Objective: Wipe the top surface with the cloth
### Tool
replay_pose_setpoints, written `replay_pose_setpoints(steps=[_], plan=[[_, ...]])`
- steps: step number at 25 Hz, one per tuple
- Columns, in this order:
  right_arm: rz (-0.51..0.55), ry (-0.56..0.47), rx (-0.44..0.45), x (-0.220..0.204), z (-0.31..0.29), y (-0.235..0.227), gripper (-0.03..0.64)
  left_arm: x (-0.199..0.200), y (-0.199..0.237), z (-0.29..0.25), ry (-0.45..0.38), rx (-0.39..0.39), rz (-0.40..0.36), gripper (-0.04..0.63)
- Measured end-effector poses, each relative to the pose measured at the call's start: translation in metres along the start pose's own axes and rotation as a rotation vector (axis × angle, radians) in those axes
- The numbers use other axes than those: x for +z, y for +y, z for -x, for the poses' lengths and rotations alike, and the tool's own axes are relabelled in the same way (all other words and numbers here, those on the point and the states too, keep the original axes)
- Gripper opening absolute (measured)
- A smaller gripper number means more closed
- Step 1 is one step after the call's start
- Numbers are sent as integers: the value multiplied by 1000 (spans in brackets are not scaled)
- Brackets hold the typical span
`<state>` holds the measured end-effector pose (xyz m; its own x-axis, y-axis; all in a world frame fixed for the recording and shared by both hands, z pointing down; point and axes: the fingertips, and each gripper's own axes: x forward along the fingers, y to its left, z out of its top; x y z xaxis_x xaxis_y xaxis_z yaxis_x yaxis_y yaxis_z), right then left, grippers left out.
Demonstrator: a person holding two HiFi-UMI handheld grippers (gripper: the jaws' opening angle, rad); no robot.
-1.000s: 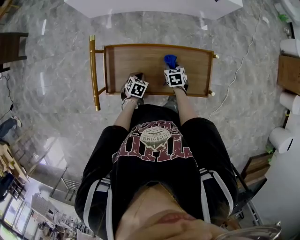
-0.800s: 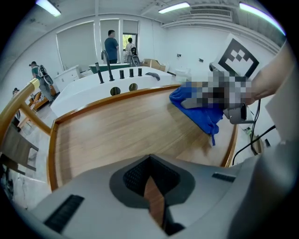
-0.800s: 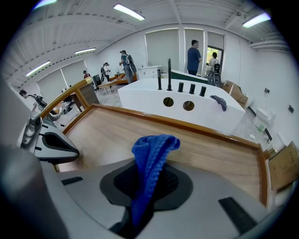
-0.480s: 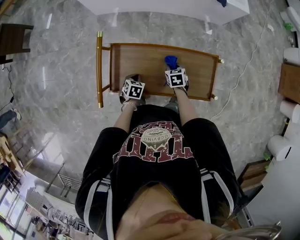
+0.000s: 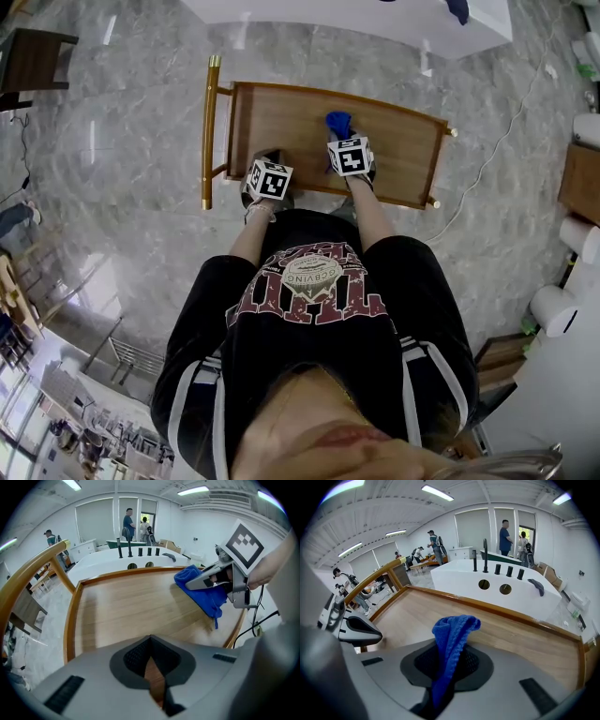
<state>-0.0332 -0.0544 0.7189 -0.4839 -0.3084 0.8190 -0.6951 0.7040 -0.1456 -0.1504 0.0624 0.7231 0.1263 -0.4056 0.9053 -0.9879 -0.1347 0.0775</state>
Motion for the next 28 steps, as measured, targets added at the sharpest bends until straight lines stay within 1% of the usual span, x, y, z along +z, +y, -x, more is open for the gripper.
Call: replay_pose_setpoints(steps=[10,16,19,28], plan=[[53,-4,49,13,-13,28,55,-17,18,8,0,29,66,46],[110,-1,83,22,-23,49,55,-19,29,12,-23,36,115,46],[122,-2,95,27,-28,59,55,-20,34,16,-31,39,135,46],[138,21,138,35,-40,83,55,-32,50,21,-32,47,163,46]])
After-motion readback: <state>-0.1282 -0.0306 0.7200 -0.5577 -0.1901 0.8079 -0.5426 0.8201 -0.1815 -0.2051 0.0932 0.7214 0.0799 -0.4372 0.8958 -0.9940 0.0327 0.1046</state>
